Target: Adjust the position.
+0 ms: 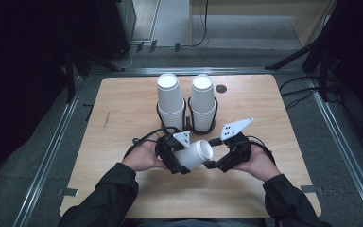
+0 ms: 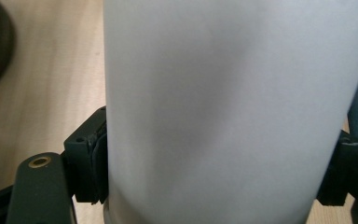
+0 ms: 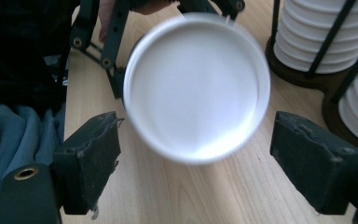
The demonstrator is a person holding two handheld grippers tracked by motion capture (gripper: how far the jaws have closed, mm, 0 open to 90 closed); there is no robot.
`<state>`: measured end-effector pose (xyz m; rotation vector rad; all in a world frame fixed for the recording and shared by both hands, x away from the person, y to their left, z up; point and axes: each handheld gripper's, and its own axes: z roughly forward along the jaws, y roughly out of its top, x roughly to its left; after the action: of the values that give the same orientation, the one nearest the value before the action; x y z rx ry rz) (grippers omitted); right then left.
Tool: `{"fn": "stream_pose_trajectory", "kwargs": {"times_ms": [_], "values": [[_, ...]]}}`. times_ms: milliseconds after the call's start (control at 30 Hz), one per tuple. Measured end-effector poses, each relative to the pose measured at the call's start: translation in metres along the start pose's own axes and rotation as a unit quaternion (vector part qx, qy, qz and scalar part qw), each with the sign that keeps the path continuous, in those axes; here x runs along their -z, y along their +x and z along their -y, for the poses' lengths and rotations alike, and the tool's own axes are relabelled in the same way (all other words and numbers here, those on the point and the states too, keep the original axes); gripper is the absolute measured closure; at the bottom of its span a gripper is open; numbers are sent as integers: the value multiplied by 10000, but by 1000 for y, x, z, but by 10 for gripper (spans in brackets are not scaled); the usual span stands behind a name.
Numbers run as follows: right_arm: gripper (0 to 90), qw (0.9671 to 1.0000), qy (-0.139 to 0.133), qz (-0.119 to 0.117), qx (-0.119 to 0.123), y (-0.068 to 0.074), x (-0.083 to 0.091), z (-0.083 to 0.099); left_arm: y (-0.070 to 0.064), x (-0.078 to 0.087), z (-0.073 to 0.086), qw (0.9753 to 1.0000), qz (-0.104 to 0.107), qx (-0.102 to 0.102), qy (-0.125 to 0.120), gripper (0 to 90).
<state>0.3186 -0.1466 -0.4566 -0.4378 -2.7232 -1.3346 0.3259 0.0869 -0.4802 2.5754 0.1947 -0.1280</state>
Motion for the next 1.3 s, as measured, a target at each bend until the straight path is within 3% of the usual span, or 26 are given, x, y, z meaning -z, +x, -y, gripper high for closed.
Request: {"fn": "stream_pose_trajectory", "kwargs": {"times_ms": [233,300,400,533,633,700,800,900,1167,1233,1300], "values": [[164,9995,233,-118,156,5,-14,-9,-3,-4,-3,9999,104,-22,27,173],[228,9991,320,-191,206,5,-18,-11,-4,-3,-3,9999,120,-28,39,168],[246,9986,409,-228,265,7,-18,-13,-6,-3,-1,9999,73,-111,19,155],[246,9985,416,-269,241,8,-15,-15,-7,-1,0,9998,114,-72,-162,114],[246,9986,404,-226,261,8,-13,-16,-8,1,0,9994,178,-132,-274,12],[246,9986,412,-213,267,7,-12,-15,-7,2,1,9992,142,-123,-343,0],[245,9987,414,-162,260,6,-10,-14,-5,4,3,9987,47,37,-501,0],[245,9990,391,-113,205,4,-7,-13,-2,10,5,9969,134,134,-762,0],[245,9996,221,8,159,2,6,-10,2,23,14,9940,-44,319,-1041,0],[245,9997,200,33,131,1,8,-9,4,26,17,9927,-52,456,-1116,0],[245,9998,170,76,85,0,11,-8,8,30,19,9895,-23,637,-1298,0]]}}
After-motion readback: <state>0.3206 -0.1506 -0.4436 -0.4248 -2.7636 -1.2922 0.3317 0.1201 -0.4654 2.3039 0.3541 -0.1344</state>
